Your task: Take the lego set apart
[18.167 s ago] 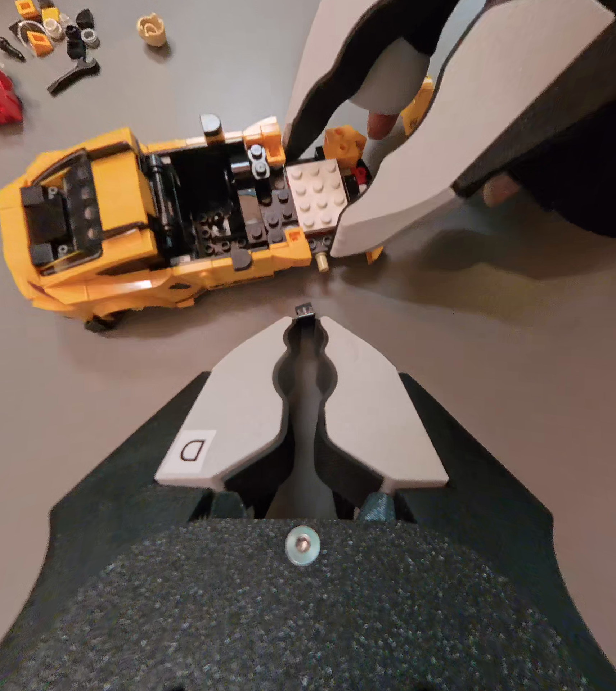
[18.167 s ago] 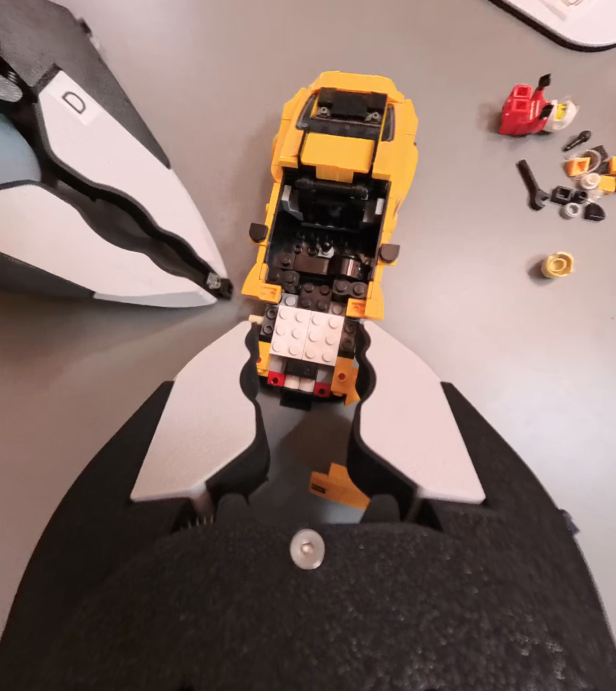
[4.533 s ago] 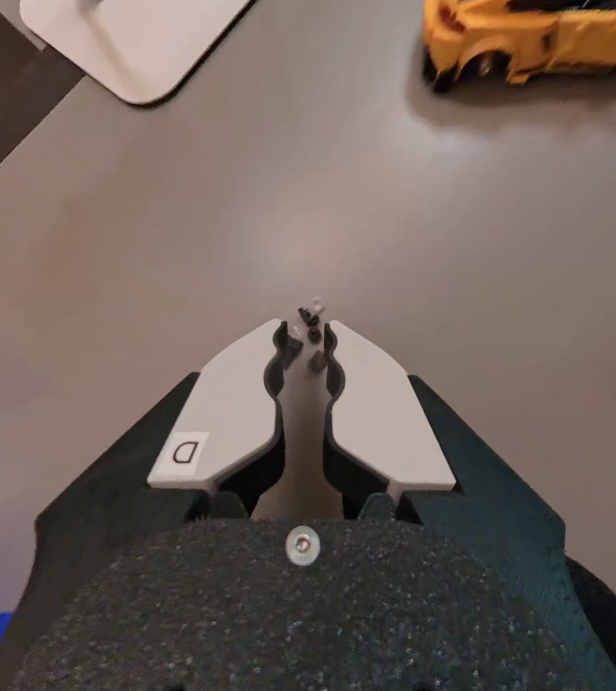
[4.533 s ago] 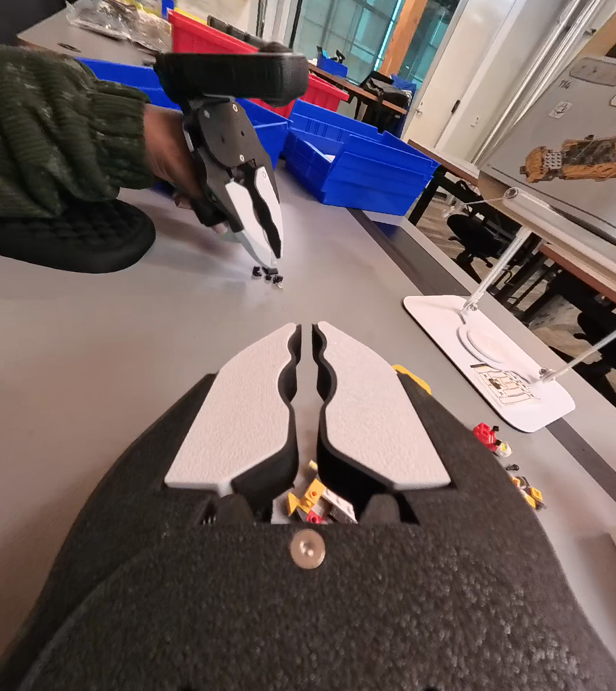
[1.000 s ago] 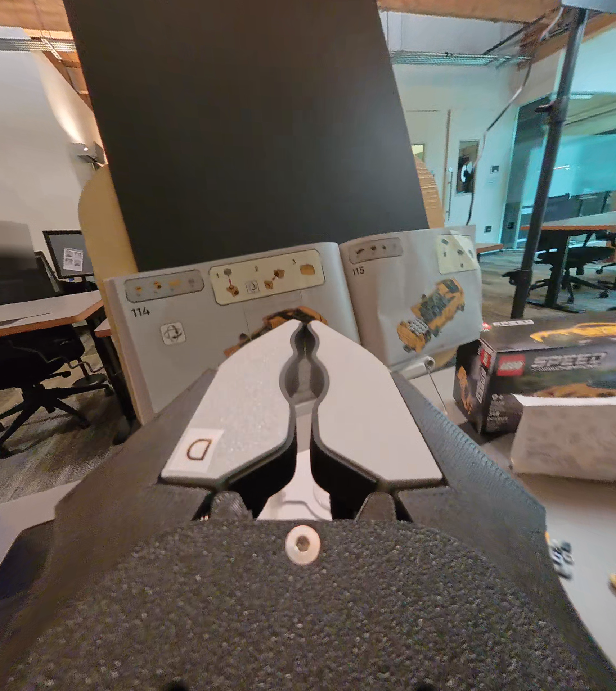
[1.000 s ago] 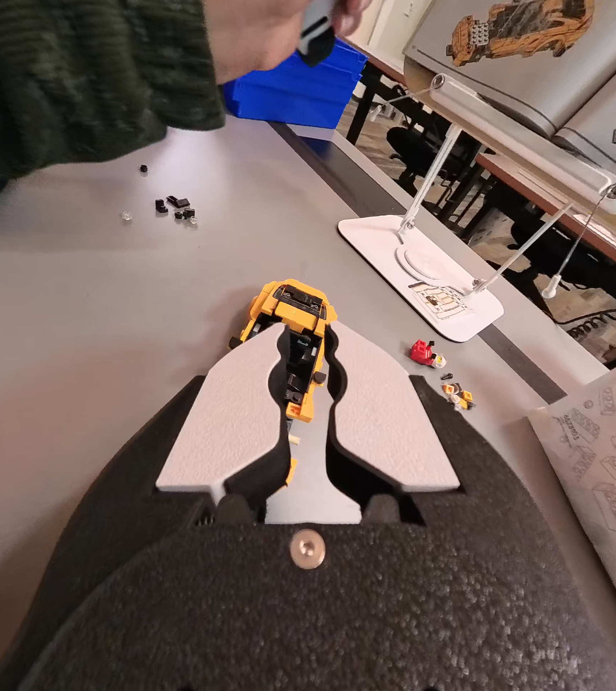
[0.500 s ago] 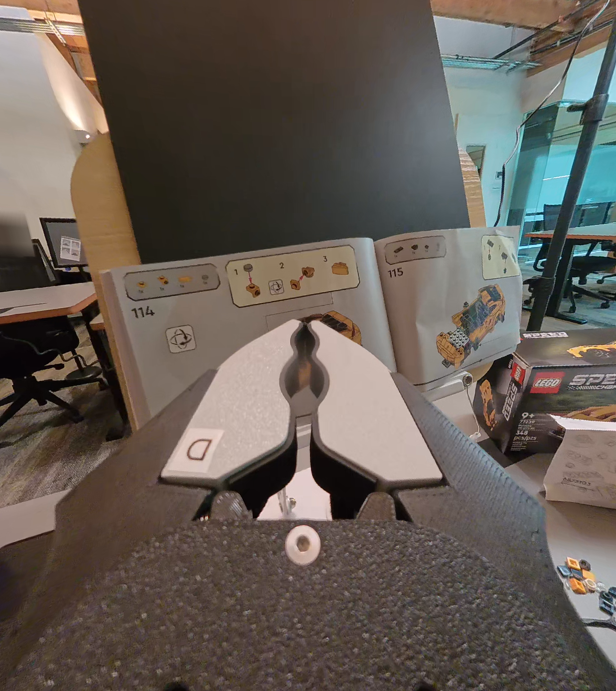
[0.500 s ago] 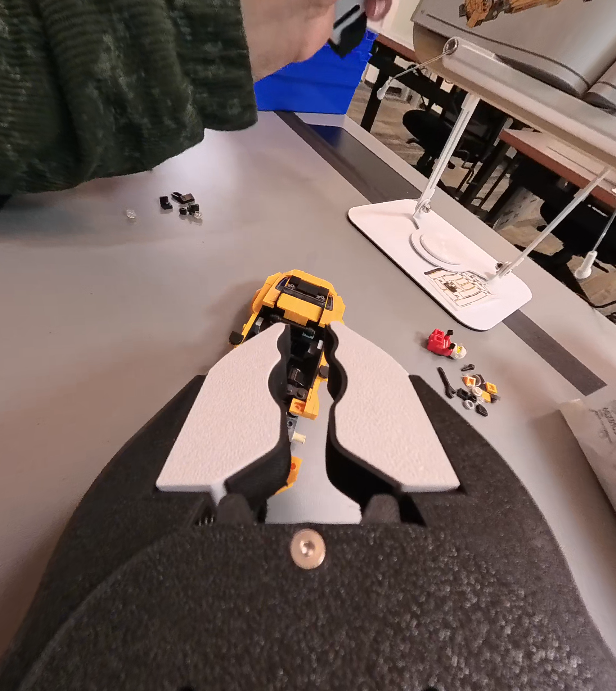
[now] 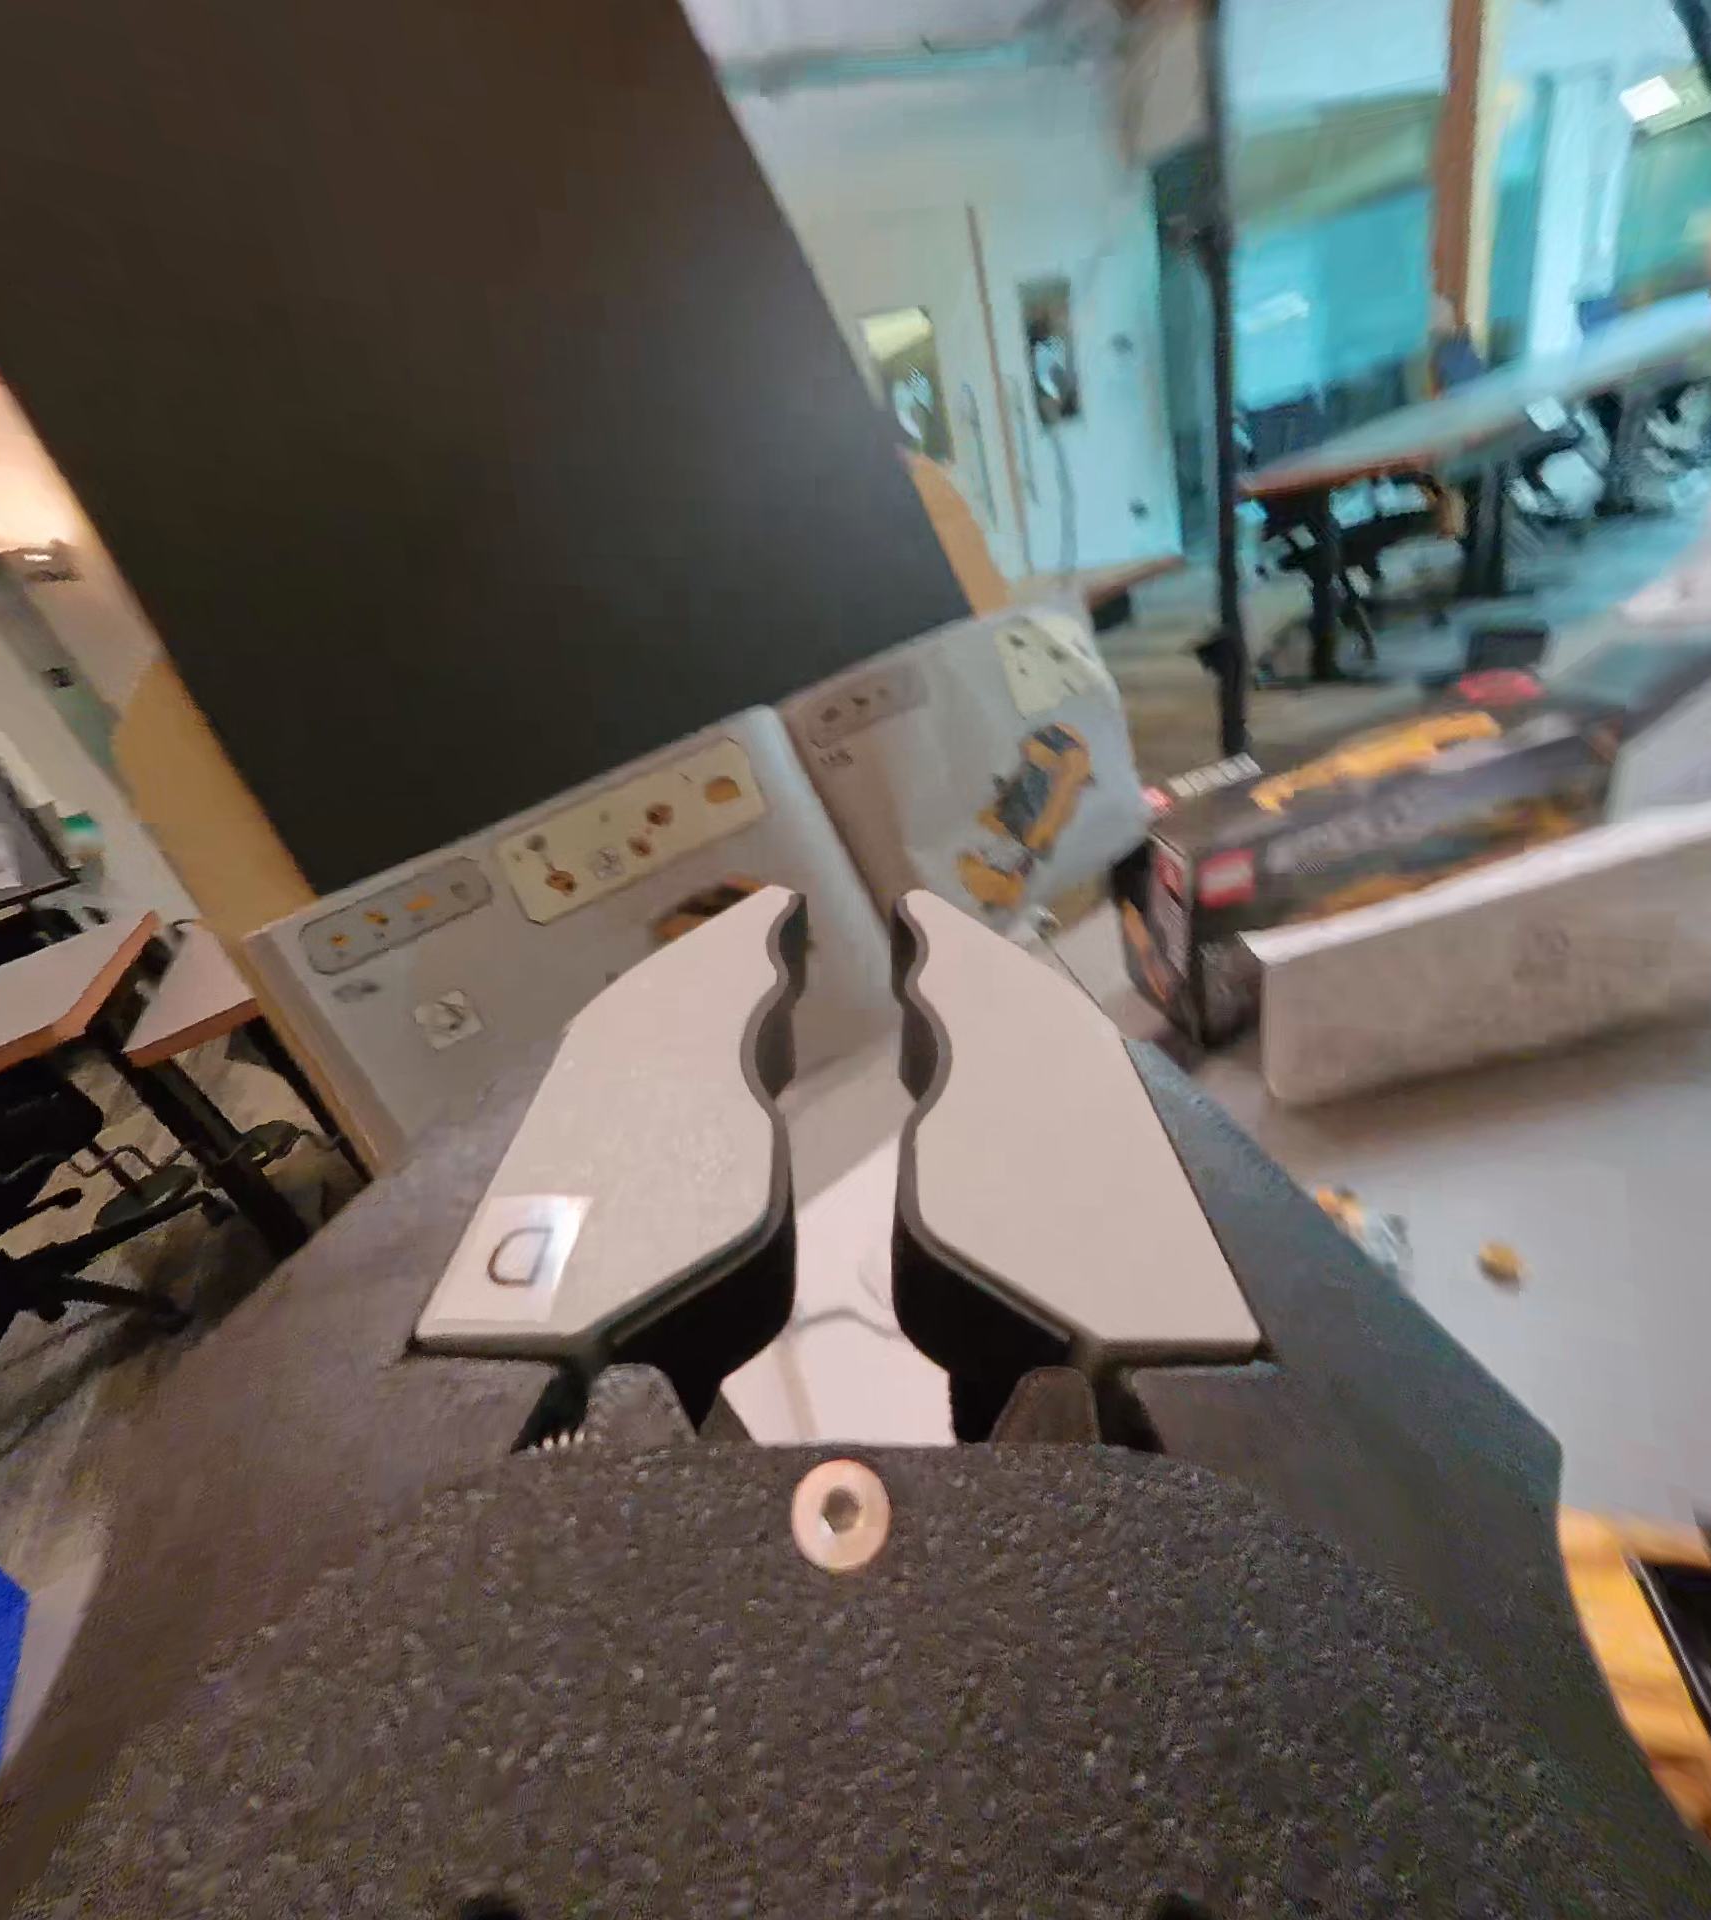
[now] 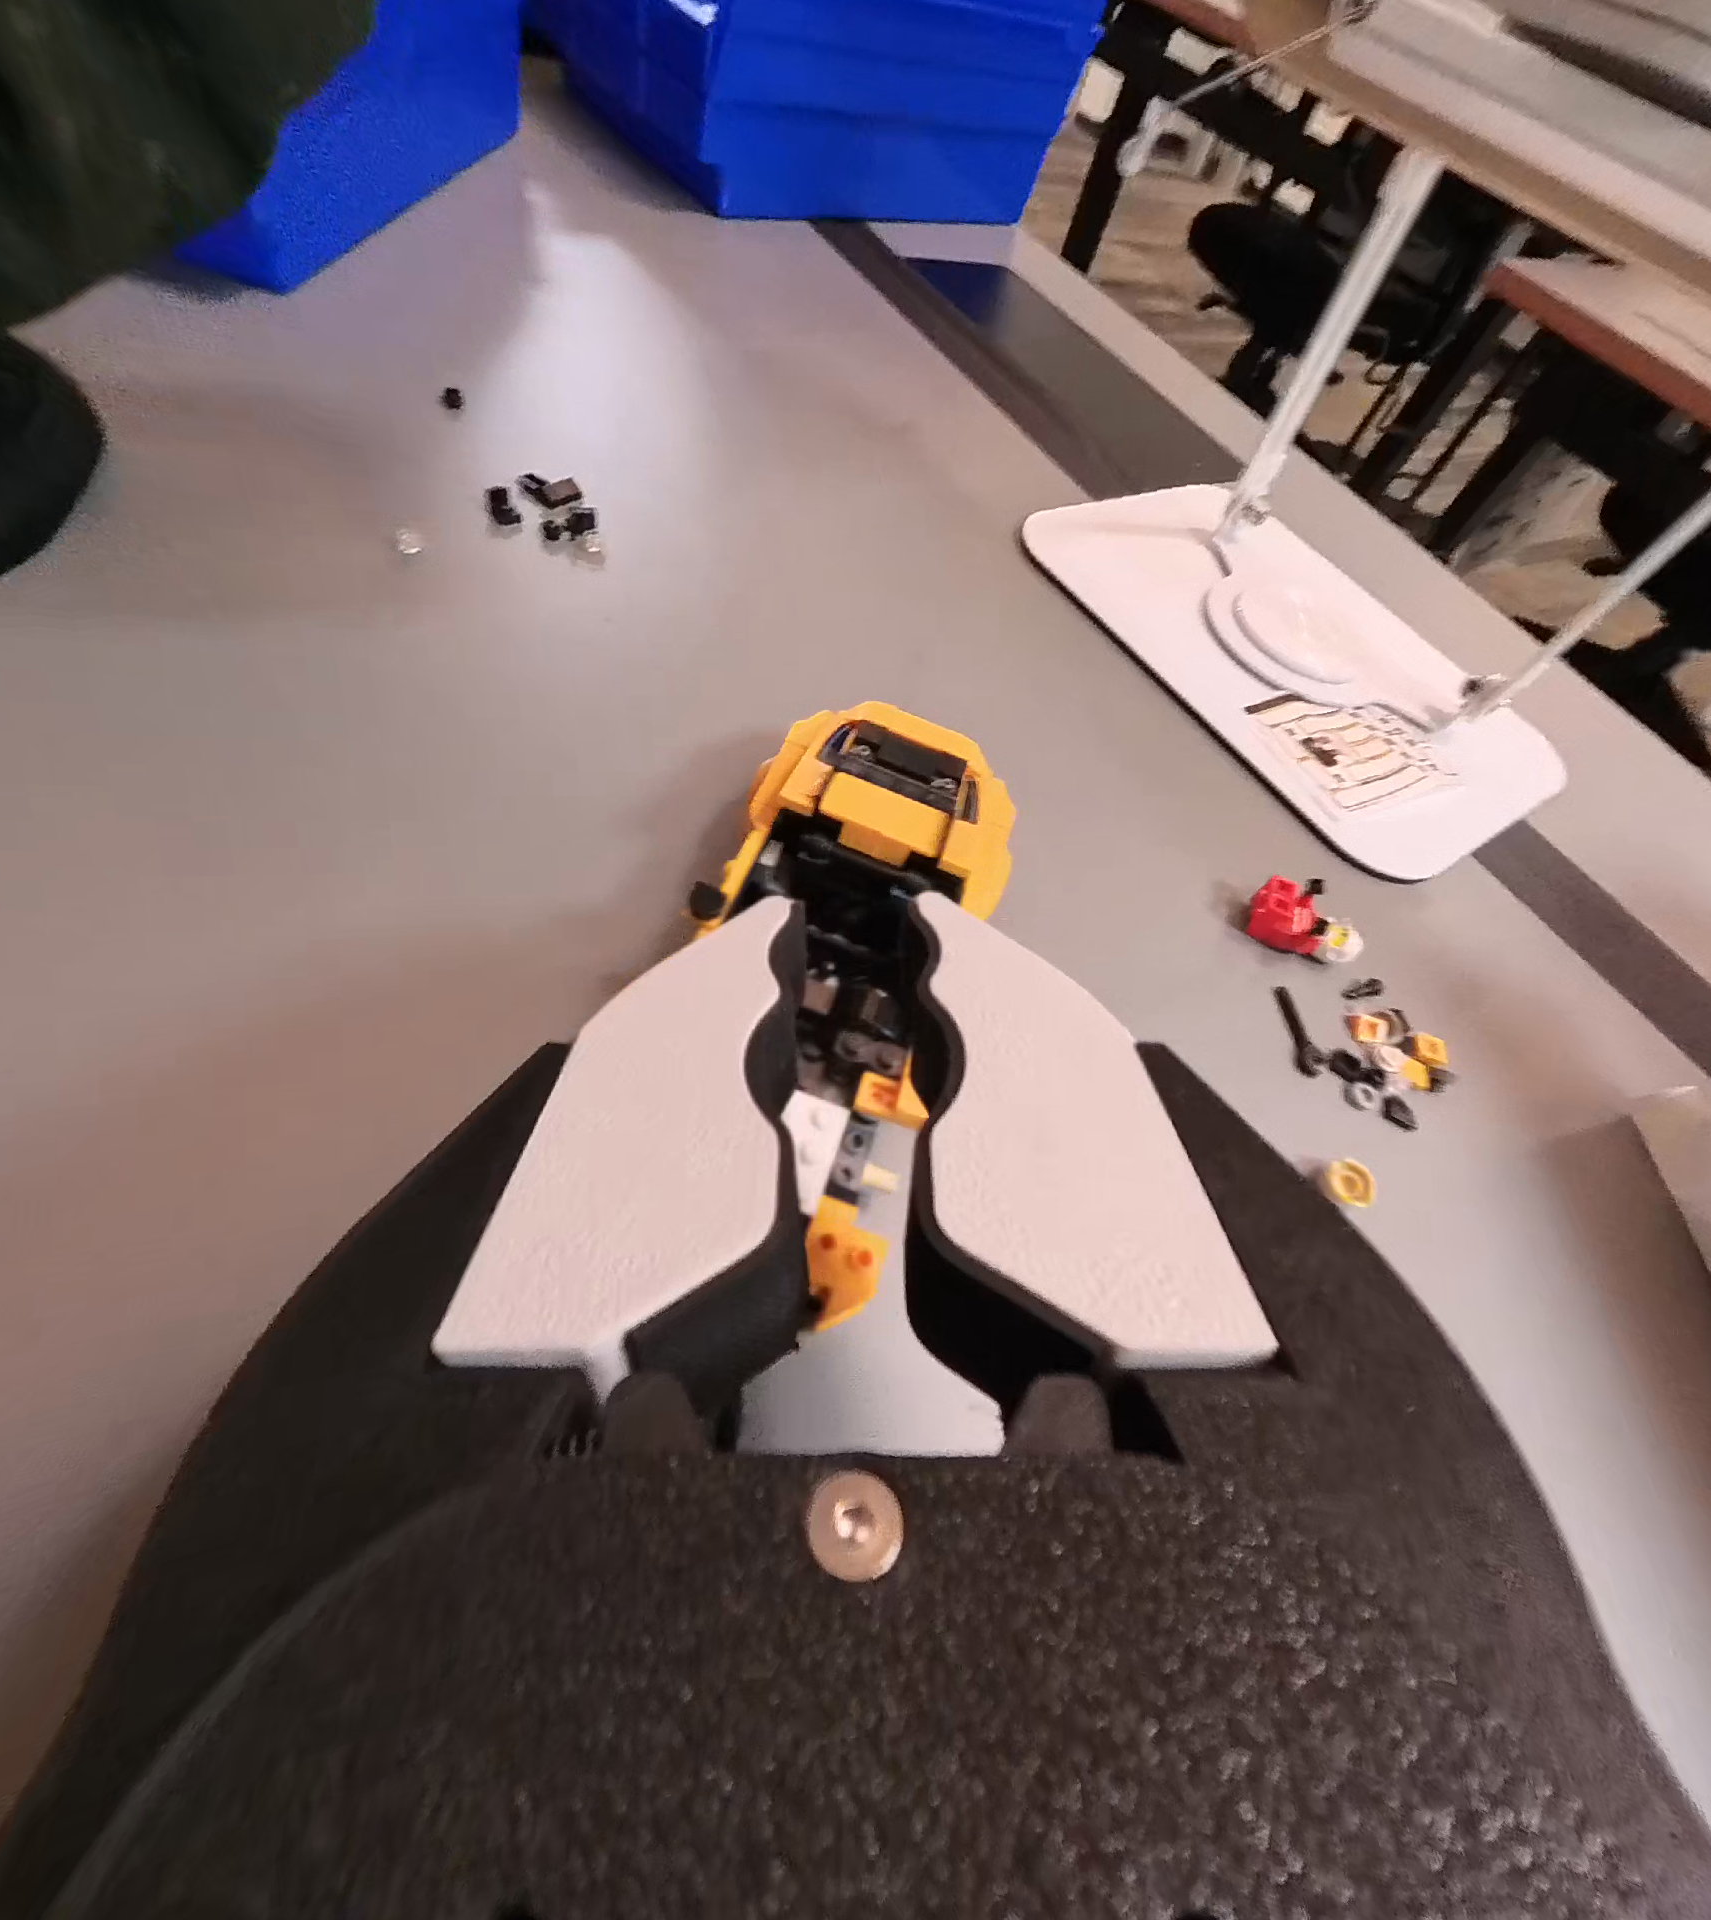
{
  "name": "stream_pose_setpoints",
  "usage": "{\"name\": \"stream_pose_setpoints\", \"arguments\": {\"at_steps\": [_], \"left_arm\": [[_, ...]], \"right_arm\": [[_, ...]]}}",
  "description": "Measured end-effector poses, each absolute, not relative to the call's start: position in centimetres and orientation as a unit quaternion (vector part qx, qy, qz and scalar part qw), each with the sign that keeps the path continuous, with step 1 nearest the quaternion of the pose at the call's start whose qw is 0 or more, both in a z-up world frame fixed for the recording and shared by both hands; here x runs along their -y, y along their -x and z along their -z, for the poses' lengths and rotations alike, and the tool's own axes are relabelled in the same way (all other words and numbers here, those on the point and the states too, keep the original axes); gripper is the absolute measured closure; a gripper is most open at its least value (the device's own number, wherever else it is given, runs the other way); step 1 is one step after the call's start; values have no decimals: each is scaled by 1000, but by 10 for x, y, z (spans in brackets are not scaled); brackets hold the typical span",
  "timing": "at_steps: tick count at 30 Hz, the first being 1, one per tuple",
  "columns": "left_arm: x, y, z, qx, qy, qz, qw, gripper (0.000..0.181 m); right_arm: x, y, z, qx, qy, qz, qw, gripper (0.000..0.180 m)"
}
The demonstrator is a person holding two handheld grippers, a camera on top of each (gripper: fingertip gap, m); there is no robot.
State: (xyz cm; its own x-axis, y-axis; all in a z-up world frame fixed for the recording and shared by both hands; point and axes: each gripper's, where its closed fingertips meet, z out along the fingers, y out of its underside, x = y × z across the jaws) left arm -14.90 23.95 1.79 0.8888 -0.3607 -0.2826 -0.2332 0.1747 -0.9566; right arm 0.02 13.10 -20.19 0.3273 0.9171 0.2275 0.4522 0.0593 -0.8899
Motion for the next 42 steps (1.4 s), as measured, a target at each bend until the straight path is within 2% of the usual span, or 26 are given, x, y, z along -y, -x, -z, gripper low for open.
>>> {"name": "stream_pose_setpoints", "arguments": {"at_steps": [1,9,16,24,34,42], "left_arm": [[-231,141,-8,-264,648,46,713,163],[-160,73,123,-473,649,83,590,147],[-146,39,212,-574,653,123,478,128],[-138,33,241,-616,643,106,443,122],[-144,36,240,-606,650,91,450,129],[-144,36,240,-601,650,99,454,129]], "right_arm": [[-126,1,203,539,643,-239,488,163],[-97,7,230,592,679,-219,376,163],[-100,9,245,603,691,-152,369,169],[-101,9,246,623,670,-140,378,171],[-92,12,247,653,637,-147,381,171],[-93,5,231,628,641,-220,382,171]]}}
